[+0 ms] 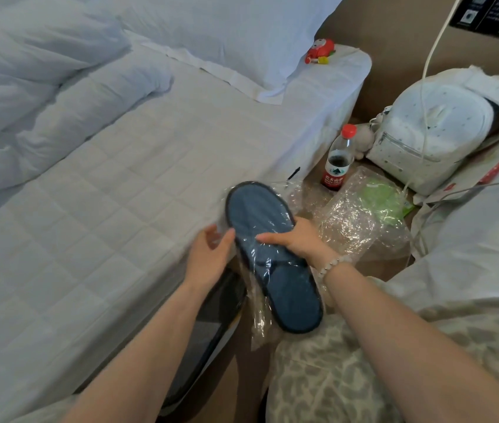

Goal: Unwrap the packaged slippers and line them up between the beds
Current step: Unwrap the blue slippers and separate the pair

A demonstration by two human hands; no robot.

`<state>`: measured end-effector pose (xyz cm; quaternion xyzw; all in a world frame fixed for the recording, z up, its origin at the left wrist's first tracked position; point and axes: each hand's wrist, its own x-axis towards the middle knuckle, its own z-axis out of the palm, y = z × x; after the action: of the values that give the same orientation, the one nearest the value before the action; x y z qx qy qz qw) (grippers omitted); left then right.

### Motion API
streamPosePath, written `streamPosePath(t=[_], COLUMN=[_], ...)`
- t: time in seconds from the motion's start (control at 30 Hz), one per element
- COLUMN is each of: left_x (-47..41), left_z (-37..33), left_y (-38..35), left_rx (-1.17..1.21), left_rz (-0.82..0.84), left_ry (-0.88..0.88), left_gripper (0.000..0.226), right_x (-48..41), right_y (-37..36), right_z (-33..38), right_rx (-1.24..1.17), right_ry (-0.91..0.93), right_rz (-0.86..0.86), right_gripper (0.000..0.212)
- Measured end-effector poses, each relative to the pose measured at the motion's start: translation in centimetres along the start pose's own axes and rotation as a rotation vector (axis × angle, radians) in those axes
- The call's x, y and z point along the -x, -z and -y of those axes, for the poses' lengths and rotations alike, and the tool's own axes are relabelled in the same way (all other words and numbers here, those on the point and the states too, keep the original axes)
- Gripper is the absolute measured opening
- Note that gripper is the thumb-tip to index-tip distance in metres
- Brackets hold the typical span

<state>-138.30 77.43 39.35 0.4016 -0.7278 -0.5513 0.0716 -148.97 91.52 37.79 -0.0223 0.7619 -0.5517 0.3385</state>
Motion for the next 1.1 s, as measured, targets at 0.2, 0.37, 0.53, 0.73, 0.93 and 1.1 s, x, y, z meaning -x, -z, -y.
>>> streamPosePath(t=[0.2,0.37,0.53,0.73,0.93,1.1], left_x=[-2.4,-1.6,0.3,1.4,1.6,0.8], left_z=[-3.3,-2.1,-2.0,-2.6,-0.2,-0.3], left_y=[2.6,2.1,0.6,-0.1,0.2,0.5], left_rx=[0.058,0.138,-0.142,-0.417,-0.631,-0.812], left_rz=[-0.081,-0.025,0.154,0.017,-0.014,-0.045], left_ry=[-0.11,-0.106,-0.225,-0.693,-0.982,-0.926], left_gripper=[0.05,0.032,0.026,0.008,0.017,0.03], right_x=[-0.5,-0.9,-1.8,-1.5,-0.5,-1.2], right_y=[-1.6,-0.7,0.4,2.7,4.0,3.2], right_z=[1.1,1.2,0.3,1.0,2.1,2.2], right_rx=[0.234,0.431,0.682,-0.41,-0.659,-0.519], right_ry=[0.124,0.172,0.264,-0.251,-0.286,-0.236], right_rz=[0.208,0.176,-0.207,-0.202,0.212,0.112], right_gripper=[0.052,0.055,0.07,0.046,0.037,0.015])
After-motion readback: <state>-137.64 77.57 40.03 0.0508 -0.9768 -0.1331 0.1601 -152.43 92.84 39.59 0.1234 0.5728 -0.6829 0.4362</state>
